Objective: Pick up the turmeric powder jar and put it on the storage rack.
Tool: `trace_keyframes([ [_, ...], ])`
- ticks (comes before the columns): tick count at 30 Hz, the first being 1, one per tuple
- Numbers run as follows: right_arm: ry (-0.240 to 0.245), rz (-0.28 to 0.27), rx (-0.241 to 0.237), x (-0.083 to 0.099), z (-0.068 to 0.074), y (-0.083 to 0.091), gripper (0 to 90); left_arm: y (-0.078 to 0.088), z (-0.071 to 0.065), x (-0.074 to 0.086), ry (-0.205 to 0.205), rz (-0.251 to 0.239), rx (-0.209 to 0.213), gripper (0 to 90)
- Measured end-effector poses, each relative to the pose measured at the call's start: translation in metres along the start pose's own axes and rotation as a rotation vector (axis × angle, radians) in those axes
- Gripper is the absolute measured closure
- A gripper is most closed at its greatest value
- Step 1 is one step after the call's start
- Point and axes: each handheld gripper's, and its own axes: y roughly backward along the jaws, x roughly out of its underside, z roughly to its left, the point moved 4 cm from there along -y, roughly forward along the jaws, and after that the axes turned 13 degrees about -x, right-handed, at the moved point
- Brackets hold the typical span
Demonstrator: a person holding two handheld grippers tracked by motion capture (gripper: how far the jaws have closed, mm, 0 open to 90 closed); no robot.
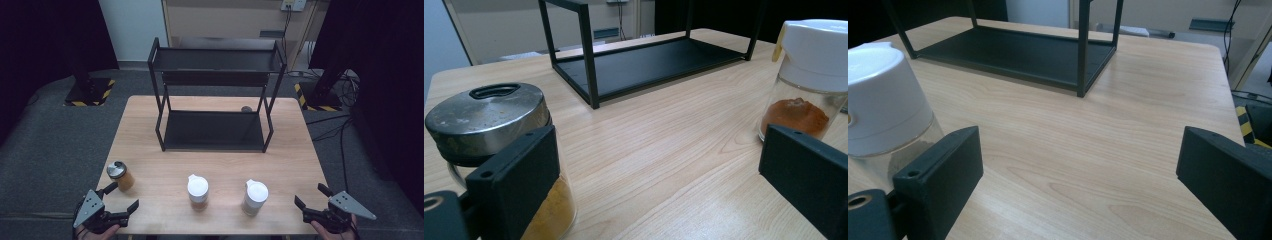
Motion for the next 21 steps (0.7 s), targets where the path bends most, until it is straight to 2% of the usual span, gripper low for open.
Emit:
trace_keyframes([
  [21,-0.004,0.000,0.005,0.0005,-0.0006,-0.0007,5.4,0.0008,-0.0005,-0.0013,0.006,-0.005,0.005,2.4],
])
